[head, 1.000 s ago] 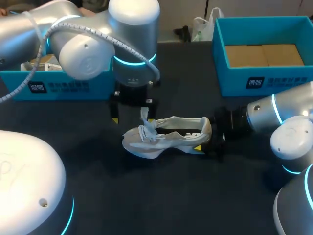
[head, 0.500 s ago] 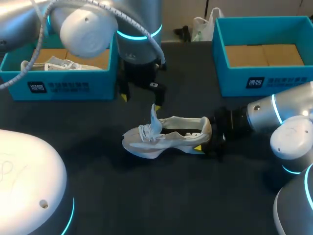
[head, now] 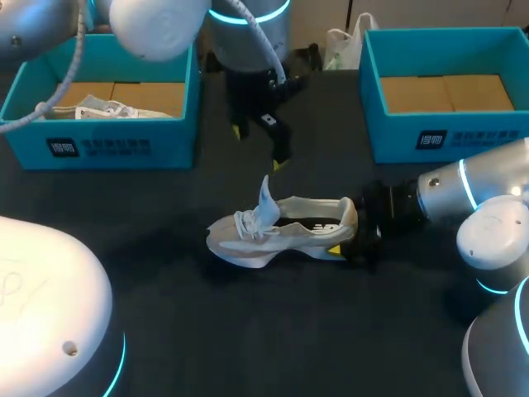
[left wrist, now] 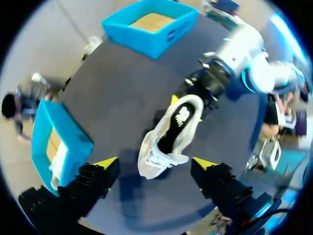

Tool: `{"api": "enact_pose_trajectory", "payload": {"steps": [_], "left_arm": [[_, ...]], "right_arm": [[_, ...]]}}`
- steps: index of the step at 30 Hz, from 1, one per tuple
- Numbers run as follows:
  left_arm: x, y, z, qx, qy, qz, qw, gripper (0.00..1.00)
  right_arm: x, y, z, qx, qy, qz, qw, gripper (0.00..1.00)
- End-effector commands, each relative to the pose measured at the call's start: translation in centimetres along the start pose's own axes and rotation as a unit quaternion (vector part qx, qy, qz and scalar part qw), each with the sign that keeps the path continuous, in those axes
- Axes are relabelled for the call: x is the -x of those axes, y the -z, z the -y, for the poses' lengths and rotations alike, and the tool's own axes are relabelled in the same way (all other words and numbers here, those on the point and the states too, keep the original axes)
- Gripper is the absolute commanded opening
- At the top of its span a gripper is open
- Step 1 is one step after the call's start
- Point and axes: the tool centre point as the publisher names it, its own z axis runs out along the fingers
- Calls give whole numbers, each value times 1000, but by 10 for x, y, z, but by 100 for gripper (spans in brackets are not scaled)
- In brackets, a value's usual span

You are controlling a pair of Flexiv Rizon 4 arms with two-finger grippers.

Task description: Take the shoe out of the shoebox, open the shoe tongue, remove and reinsert the insole, then place the shoe into the shoebox

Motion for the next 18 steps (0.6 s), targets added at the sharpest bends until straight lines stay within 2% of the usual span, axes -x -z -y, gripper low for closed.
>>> {"api": "enact_pose_trajectory", "payload": {"steps": [1, 2, 8, 15, 18], "left_arm": [[-12, 8, 1, -77, -386, -35, 919, 8], [-15, 9, 3, -78, -406, -53, 909, 0], [-29, 3, 14, -88, -478, -97, 869, 0], [-45, -25, 22, -90, -508, -142, 845, 0], [-49, -37, 22, -74, -522, -164, 834, 0]], "right_arm": [[0, -4, 2, -3, 0, 0, 1000, 0], [0, -4, 2, -3, 0, 0, 1000, 0], [0, -4, 2, -3, 0, 0, 1000, 0], [0, -4, 2, -3, 0, 0, 1000, 0], [0, -4, 2, -3, 0, 0, 1000, 0]]}}
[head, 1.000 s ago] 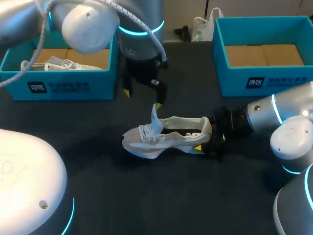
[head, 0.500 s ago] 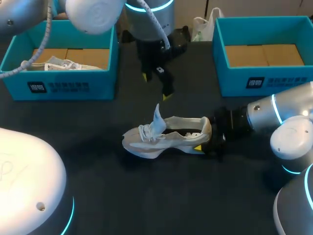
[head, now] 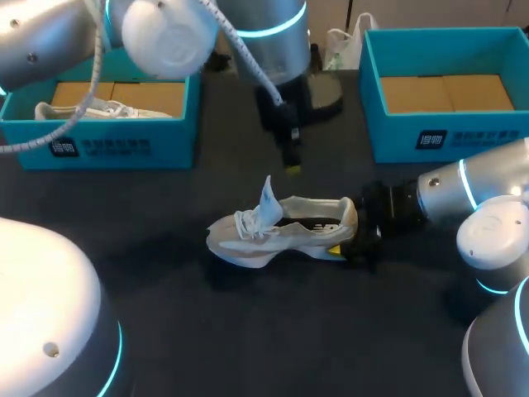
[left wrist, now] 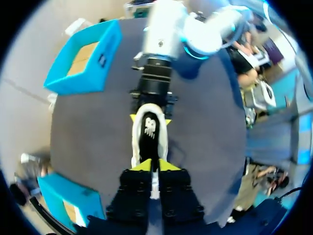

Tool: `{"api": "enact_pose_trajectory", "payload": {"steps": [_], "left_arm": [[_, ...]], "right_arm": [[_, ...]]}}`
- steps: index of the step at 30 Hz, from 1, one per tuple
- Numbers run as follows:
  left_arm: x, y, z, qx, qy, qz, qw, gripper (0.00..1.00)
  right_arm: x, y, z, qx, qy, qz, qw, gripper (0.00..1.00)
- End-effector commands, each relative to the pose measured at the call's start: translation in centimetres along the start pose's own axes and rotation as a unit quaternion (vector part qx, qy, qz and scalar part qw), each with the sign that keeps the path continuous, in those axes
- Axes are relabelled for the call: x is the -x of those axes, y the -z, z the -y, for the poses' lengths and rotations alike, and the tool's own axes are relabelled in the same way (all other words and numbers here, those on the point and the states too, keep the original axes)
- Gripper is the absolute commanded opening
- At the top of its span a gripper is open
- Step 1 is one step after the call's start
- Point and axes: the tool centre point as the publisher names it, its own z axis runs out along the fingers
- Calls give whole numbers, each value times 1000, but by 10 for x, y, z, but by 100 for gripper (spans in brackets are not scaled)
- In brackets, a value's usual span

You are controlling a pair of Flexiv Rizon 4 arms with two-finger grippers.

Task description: Take the shoe out of the shoebox, open the shoe tongue, remove and reinsert the insole, then place the shoe into the shoebox

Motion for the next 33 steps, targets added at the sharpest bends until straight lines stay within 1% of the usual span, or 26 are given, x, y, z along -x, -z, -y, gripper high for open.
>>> {"api": "enact_pose_trajectory", "payload": {"steps": [1, 4, 11, 16, 20, 24, 27, 33], "left_arm": [[1, -29, -1, -43, -263, -118, 957, 0], [-1, -42, -2, -29, -263, -124, 956, 0], [2, -72, -1, -7, -262, -153, 953, 0], [3, -91, 0, 12, -265, -155, 952, 0], [4, -102, 3, 18, -260, -158, 952, 0], [7, -108, 8, 20, -232, -163, 959, 0], [8, -109, 11, 24, -209, -153, 966, 0], [8, -109, 11, 24, -209, -153, 966, 0]], "right_arm": [[0, -4, 2, -3, 0, 0, 1000, 0], [0, -4, 2, -3, 0, 0, 1000, 0], [0, -4, 2, -3, 0, 0, 1000, 0], [0, -4, 2, -3, 0, 0, 1000, 0], [0, -4, 2, -3, 0, 0, 1000, 0], [0, -4, 2, -3, 0, 0, 1000, 0], [0, -4, 2, -3, 0, 0, 1000, 0], [0, -4, 2, -3, 0, 0, 1000, 0]]}}
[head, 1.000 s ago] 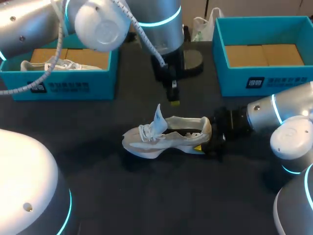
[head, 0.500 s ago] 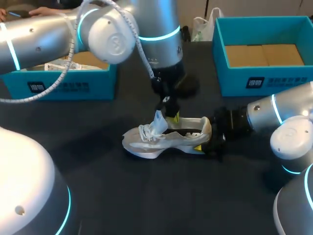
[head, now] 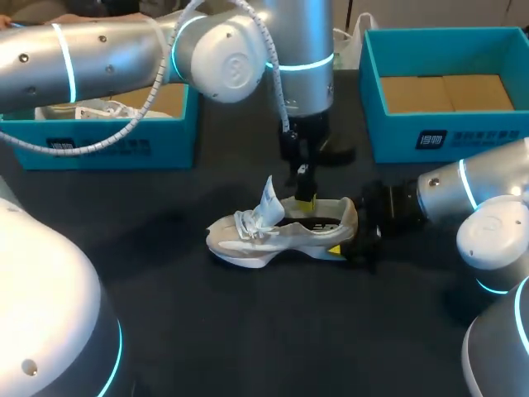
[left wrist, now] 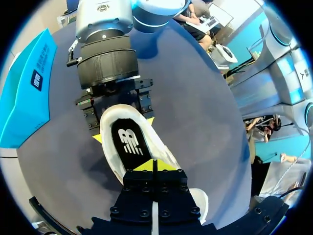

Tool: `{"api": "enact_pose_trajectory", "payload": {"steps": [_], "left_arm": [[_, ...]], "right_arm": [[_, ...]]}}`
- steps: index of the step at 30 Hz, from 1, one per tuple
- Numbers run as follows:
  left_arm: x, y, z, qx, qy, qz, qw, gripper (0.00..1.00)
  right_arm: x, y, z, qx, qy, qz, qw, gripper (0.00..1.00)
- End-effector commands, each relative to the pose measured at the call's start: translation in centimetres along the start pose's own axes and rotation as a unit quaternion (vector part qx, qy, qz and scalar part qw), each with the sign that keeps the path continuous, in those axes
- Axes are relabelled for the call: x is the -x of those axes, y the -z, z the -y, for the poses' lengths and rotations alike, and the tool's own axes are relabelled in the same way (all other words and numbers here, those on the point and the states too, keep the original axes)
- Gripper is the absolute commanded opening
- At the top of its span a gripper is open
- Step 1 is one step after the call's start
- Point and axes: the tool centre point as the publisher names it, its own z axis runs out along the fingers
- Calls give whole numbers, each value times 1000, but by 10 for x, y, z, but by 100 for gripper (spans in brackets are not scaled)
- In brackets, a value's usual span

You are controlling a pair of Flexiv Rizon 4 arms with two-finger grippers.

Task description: Take the shoe out of the shoebox, open the shoe tongue, remove and reinsert the insole, then place the shoe into the shoebox

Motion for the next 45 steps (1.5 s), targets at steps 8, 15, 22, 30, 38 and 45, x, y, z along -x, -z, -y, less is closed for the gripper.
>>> {"api": "enact_pose_trajectory", "payload": {"steps": [8, 15, 22, 30, 38, 45], "left_arm": [[3, 1, 1, 2, 0, -5, 1000, 0], [3, 1, 1, 2, 0, -5, 1000, 0], [3, -6, 0, -2, 4, -5, 1000, 0], [8, -23, 6, -2, -1, 2, 1000, 0], [15, -39, 9, -2, 0, 9, 1000, 0], [25, -51, 3, -3, 11, 18, 1000, 0]], "right_arm": [[0, -4, 2, -3, 0, 0, 1000, 0], [0, -4, 2, -3, 0, 0, 1000, 0], [0, -4, 2, -3, 0, 0, 1000, 0], [0, -4, 2, -3, 0, 0, 1000, 0], [0, -4, 2, -3, 0, 0, 1000, 0], [0, -4, 2, -3, 0, 0, 1000, 0]]}}
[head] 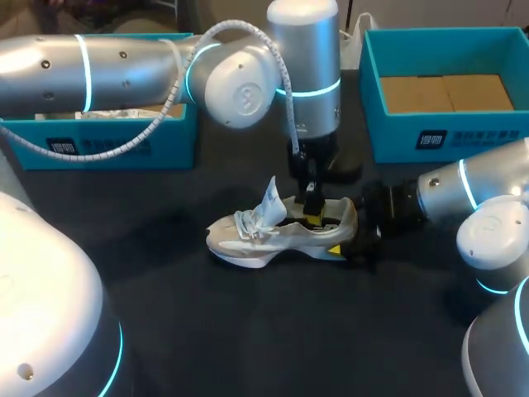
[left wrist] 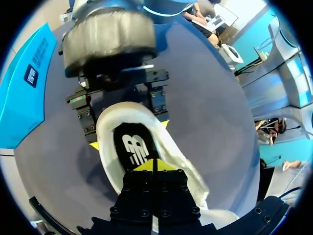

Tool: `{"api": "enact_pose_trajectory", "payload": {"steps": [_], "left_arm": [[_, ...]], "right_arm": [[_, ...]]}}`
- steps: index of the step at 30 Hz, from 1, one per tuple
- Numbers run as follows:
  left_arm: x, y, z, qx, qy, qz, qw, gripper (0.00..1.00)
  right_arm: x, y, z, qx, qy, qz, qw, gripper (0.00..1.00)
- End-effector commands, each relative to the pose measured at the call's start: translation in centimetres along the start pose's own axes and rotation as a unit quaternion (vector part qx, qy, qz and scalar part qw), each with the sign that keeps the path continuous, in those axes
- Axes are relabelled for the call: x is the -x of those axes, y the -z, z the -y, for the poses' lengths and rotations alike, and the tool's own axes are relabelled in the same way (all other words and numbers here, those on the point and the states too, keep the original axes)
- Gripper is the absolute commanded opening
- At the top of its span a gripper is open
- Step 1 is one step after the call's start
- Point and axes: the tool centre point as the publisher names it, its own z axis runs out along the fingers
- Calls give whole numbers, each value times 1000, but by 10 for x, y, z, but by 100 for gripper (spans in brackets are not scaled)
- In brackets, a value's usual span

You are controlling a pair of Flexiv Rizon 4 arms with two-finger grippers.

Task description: Take the shoe out of the shoebox, open the shoe tongue, remove and reinsert the insole, then place the shoe into the shoebox

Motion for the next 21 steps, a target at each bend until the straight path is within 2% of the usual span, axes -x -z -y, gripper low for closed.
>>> {"api": "enact_pose_trajectory", "payload": {"steps": [1, 14, 15, 16, 18, 20, 21], "left_arm": [[5, -9, -3, -2, 2, 0, 1000, 0], [-1, -24, -9, 2, 5, 1, 1000, 0], [-1, -24, -9, 0, 5, 0, 1000, 4], [-2, -26, -9, 1, 4, -2, 1000, 20], [-3, -28, -8, 1, 1, -6, 1000, 7], [-3, -29, -8, 1, -1, -8, 1000, 0], [-4, -29, -7, -1, -4, -11, 1000, 0]], "right_arm": [[0, -4, 2, -3, 0, 0, 1000, 0], [0, -4, 2, -3, 0, 0, 1000, 0], [0, -4, 2, -3, 0, 0, 1000, 0], [0, -4, 2, -3, 0, 0, 1000, 0], [0, -4, 2, -3, 0, 0, 1000, 0], [0, -4, 2, -3, 0, 0, 1000, 0], [0, -4, 2, -3, 0, 0, 1000, 0]]}}
